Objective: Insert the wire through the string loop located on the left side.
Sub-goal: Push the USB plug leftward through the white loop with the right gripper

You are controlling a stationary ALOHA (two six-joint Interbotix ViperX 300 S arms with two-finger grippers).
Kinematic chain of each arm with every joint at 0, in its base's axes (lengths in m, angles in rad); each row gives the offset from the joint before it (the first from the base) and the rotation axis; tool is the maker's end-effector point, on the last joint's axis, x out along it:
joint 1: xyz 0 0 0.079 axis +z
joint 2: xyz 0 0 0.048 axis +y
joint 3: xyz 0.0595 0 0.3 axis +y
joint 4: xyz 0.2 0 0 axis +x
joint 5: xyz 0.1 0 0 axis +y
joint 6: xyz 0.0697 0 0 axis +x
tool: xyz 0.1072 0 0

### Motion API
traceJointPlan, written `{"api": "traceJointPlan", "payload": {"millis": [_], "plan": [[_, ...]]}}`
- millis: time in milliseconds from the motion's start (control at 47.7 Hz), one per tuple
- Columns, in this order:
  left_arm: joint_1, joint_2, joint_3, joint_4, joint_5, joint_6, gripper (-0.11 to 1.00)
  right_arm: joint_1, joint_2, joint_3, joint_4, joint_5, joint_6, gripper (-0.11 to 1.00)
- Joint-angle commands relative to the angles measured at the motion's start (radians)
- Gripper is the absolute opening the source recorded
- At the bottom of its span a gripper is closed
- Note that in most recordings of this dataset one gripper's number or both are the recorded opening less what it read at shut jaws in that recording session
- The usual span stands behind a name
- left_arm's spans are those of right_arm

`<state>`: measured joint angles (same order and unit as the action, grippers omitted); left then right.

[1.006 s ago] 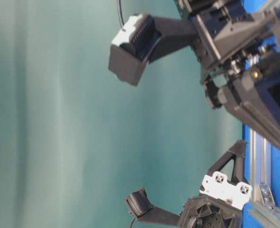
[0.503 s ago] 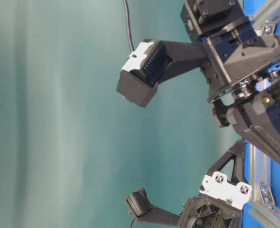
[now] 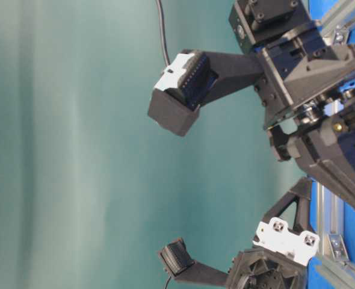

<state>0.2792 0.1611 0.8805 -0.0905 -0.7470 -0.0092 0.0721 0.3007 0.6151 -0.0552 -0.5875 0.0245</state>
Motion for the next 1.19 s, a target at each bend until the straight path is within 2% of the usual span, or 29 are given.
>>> {"api": "traceJointPlan", "payload": {"millis": [0,922,1174], "plan": [[0.000,-0.035,-0.006,0.002,-0.011,-0.002,0.00,0.002,-0.017,-0.018,0.000,-0.005,0.002,0.00],[0.002,-0.035,-0.008,0.003,-0.011,-0.002,0.00,-0.002,-0.017,-0.020,0.003,-0.003,0.002,0.00],[0.002,-0.035,-0.009,0.003,-0.011,-0.002,0.00,-0.005,0.008,-0.064,0.005,0.006,0.002,0.00]]}}
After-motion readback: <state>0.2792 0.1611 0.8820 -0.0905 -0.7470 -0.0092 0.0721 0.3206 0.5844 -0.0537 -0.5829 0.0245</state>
